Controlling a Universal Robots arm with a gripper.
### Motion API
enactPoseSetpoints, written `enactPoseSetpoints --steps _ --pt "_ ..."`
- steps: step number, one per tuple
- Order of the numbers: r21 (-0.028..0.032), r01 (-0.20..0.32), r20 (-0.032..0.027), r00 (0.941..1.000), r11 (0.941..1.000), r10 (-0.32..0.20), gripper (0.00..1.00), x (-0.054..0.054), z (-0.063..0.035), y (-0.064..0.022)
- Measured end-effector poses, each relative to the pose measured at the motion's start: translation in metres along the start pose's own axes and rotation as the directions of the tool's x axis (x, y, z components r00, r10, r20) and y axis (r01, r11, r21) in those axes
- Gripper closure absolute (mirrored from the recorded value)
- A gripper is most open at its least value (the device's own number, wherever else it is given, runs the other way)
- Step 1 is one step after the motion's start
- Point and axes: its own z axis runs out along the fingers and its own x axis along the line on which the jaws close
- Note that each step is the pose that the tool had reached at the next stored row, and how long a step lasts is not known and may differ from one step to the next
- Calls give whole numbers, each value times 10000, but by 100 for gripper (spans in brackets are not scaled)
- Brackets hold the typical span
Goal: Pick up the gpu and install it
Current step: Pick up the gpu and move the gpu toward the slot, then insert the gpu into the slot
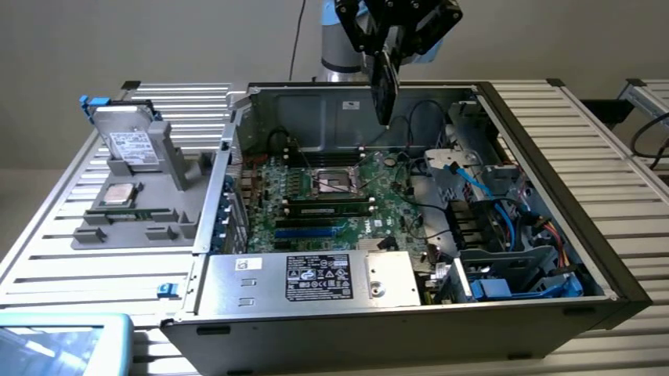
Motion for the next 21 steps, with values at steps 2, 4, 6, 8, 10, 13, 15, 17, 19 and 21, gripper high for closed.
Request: enactPoseSetpoints --steps 2,4,6,8,10,13,15,17,19,21 --pt "1 -1 0 10000 10000 1 72 0 0 0" --pt "1 -1 0 10000 10000 1 72 0 0 0" --pt "1 0 0 10000 10000 0 72 0 0 0" --pt "1 -1 -1 10000 10000 1 72 -1 0 0" --pt "0 -5 -32 10000 10000 5 72 -14 -1 0" --pt "-38 -21 -148 9999 10000 20 72 -69 5 0" --pt "-65 -34 -233 9997 10000 32 72 -117 13 0" --pt "-68 -39 -267 9996 10000 37 72 -137 14 0" --pt "-75 116 -297 9995 9999 -118 72 -139 16 -1" --pt "-80 471 -352 9983 9989 -474 72 -139 17 -1"
